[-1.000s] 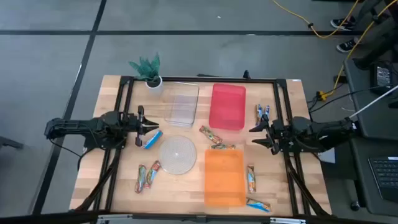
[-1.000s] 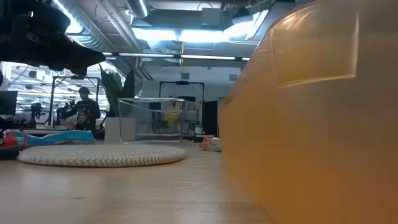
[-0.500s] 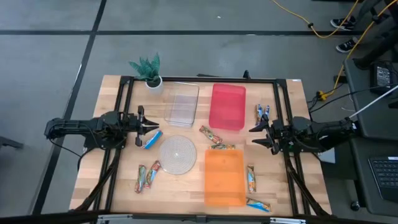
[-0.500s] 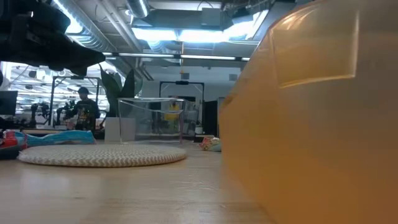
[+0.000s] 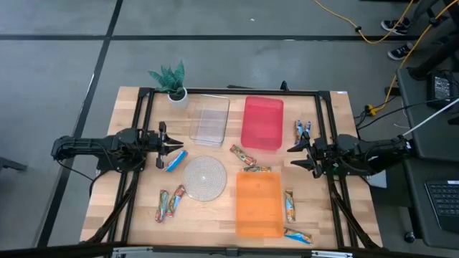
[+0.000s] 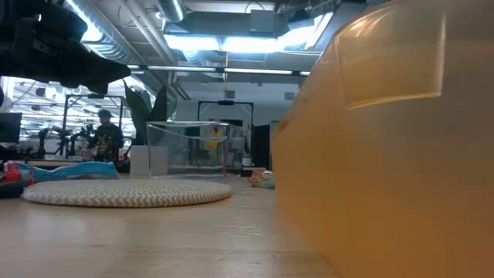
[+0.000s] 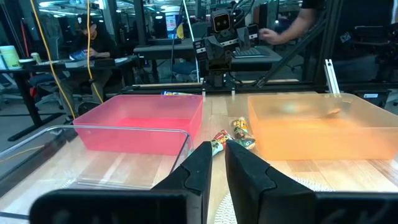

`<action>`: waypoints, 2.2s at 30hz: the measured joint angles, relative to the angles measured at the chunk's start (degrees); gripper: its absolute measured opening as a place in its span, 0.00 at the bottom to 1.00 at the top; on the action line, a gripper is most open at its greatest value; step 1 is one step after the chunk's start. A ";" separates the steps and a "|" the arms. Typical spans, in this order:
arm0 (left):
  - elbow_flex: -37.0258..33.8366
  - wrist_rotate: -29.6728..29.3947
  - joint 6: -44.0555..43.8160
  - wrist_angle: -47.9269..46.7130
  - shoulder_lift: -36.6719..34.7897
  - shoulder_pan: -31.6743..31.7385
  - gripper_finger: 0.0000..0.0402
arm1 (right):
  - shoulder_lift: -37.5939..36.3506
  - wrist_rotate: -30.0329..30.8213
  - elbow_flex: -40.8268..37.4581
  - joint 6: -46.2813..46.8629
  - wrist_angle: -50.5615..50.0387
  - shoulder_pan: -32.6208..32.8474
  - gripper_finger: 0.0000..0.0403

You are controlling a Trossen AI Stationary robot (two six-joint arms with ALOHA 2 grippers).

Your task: Pick and place Granola Bars by type

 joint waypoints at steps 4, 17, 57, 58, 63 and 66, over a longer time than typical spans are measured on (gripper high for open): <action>0.00 0.01 -0.01 0.01 0.00 0.01 0.10 | 0.01 -0.01 -0.01 0.00 -0.01 0.00 0.60; 0.00 0.00 -0.02 0.02 0.02 0.00 0.10 | 0.00 0.00 -0.02 0.00 -0.01 0.00 0.60; 0.02 0.00 -0.02 0.00 0.02 0.02 0.09 | 0.00 0.00 -0.02 -2.26 0.00 0.00 0.60; 0.00 0.02 -0.02 0.02 0.00 0.02 0.09 | -0.01 0.00 -0.01 -2.86 0.00 0.00 0.60; 0.00 0.02 -0.02 0.00 0.02 0.00 0.11 | 0.01 0.01 0.00 -5.63 0.00 0.00 0.60; 0.00 0.02 -0.01 0.12 0.02 0.00 0.11 | -0.01 0.01 -0.02 -7.94 0.00 0.01 0.60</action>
